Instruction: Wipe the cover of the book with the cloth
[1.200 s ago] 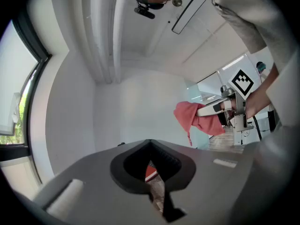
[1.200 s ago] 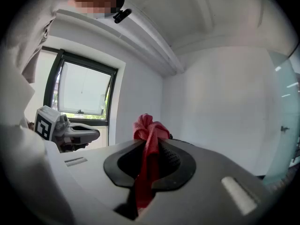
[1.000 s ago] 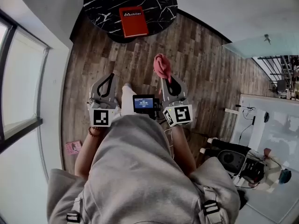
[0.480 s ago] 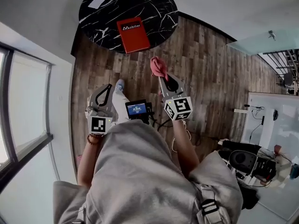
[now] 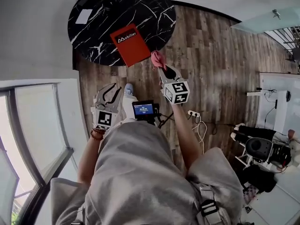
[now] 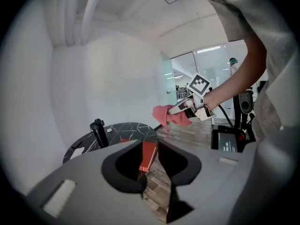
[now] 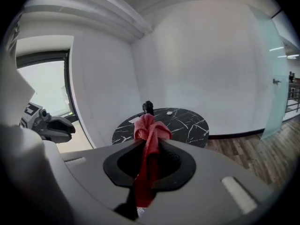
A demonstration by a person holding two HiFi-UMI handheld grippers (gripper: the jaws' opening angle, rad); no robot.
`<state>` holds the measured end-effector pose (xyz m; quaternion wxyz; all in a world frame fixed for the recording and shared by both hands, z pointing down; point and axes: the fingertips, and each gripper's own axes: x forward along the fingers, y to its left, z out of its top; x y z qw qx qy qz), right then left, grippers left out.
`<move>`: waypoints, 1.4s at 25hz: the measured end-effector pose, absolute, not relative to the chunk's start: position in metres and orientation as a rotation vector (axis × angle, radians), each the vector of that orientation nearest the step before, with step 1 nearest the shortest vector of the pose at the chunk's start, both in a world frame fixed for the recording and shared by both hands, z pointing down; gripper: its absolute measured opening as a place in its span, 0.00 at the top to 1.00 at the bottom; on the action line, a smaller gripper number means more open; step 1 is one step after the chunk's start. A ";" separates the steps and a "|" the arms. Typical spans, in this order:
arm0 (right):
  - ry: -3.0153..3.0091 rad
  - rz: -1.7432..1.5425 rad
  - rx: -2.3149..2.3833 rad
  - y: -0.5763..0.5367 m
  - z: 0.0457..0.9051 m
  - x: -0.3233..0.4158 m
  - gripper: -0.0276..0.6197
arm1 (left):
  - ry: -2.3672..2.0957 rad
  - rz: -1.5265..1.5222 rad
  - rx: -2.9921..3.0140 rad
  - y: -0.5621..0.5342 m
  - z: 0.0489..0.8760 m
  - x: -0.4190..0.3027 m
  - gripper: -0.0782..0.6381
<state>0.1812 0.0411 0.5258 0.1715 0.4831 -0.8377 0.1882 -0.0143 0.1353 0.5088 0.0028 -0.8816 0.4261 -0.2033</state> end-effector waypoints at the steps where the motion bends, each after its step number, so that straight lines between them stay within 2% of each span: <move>1: -2.366 0.547 1.366 0.034 0.535 0.182 0.86 | 1.323 -0.649 -2.776 0.124 0.516 -0.012 0.75; 5: -2.318 0.573 1.325 0.011 0.569 0.185 0.86 | 1.248 -0.687 -2.809 0.087 0.546 0.000 0.74; 20: -2.057 0.640 1.155 -0.055 0.685 0.163 0.86 | 1.072 -1.124 -2.970 0.032 0.701 0.013 0.58; 35: -1.968 0.786 1.072 -0.066 0.711 0.152 0.86 | 0.975 -1.216 -3.056 0.007 0.731 0.024 0.52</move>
